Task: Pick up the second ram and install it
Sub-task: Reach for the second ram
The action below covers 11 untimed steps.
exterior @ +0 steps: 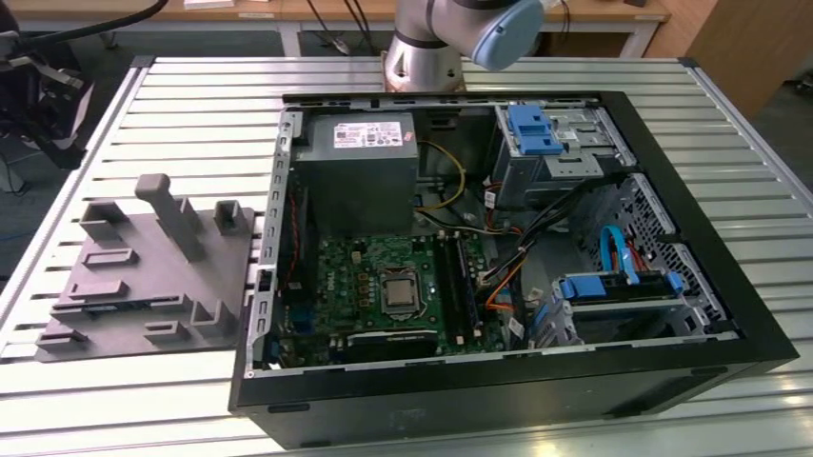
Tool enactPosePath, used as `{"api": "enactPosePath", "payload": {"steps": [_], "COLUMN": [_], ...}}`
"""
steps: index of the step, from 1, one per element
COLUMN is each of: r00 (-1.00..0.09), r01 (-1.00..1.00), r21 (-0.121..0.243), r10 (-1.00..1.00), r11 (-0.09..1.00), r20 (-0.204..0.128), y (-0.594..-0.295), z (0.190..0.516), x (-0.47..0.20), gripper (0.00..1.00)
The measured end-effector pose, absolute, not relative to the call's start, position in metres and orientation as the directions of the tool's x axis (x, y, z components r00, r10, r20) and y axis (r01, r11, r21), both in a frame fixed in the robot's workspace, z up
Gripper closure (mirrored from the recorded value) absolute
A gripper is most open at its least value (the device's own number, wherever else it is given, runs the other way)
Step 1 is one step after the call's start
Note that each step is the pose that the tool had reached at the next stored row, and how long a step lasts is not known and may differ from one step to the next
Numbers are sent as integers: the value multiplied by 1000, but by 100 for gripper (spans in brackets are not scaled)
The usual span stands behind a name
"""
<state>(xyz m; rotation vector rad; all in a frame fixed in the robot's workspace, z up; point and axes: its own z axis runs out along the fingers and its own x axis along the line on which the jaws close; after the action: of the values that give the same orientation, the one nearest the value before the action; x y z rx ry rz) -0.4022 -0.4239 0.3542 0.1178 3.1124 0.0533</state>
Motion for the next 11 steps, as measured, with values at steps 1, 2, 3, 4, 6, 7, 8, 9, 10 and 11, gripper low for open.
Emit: {"api": "enactPosePath", "payload": {"steps": [1, 2, 3, 4, 6, 7, 8, 9, 10, 11], "r00": [-997, -997, -997, -997, -997, -997, -997, -997, -997, -997], "r01": [75, 75, 75, 75, 75, 75, 75, 75, 75, 75], "r21": [35, 35, 35, 35, 35, 35, 35, 35, 35, 35], "r10": [76, 76, 76, 76, 76, 76, 76, 76, 76, 76], "r11": [997, 997, 997, 997, 997, 997, 997, 997, 997, 997], "r20": [-25, -25, -25, -25, -25, -25, -25, -25, -25, -25], "y": [-424, -424, -424, -425, -425, -425, -425, -425, -425, -426], "z": [353, 353, 352, 351, 349, 348, 348, 347, 346, 345], "x": [-402, -402, -402, -402, -402, -402, -402, -402, -402, -402], "gripper": [90, 90, 90, 90, 90, 90, 90, 90, 90, 90]}}
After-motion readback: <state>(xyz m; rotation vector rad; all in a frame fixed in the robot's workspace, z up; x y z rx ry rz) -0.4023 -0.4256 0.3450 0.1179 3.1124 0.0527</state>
